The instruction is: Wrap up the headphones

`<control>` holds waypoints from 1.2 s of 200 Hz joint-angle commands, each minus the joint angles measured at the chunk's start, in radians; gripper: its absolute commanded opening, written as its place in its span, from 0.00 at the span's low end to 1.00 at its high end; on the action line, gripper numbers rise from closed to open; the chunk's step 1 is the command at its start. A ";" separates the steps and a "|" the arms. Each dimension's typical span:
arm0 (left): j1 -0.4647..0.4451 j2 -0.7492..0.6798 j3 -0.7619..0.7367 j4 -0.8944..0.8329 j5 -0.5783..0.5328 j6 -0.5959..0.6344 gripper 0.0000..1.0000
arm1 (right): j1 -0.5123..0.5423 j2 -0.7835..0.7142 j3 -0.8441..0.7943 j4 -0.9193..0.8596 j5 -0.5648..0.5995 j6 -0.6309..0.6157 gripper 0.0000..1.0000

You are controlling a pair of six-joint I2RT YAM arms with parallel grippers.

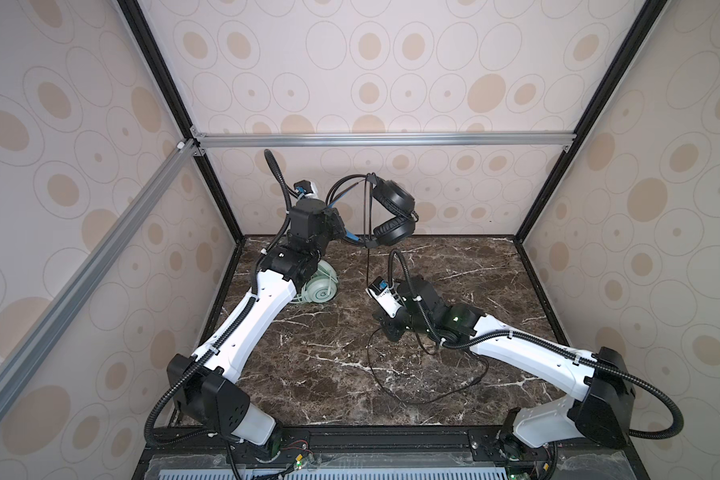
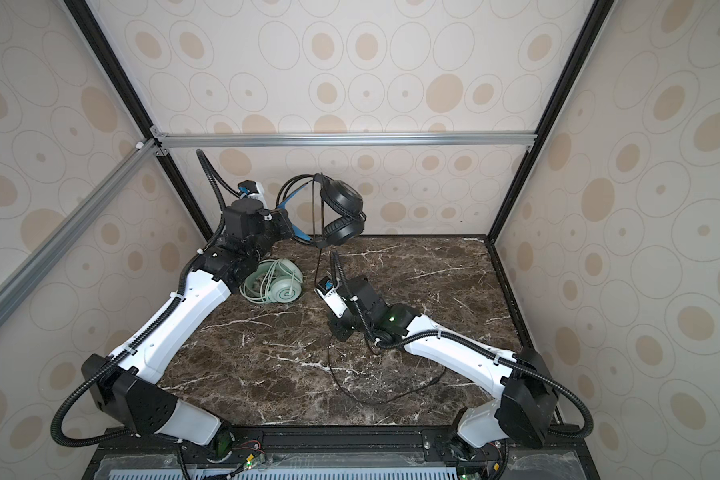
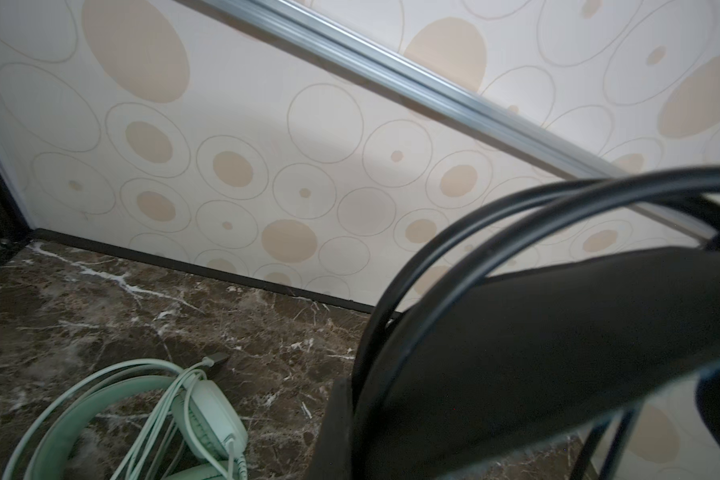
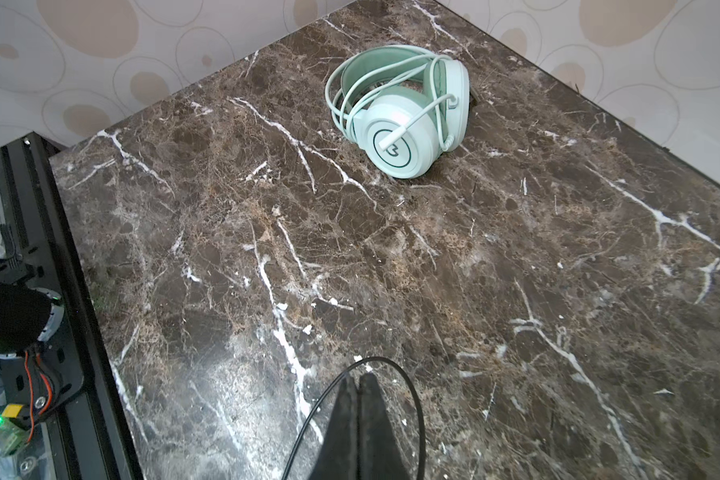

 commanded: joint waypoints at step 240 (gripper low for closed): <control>-0.182 -0.116 -0.197 -0.110 -0.135 0.626 0.00 | 0.005 0.199 0.717 -0.515 0.577 -0.494 0.00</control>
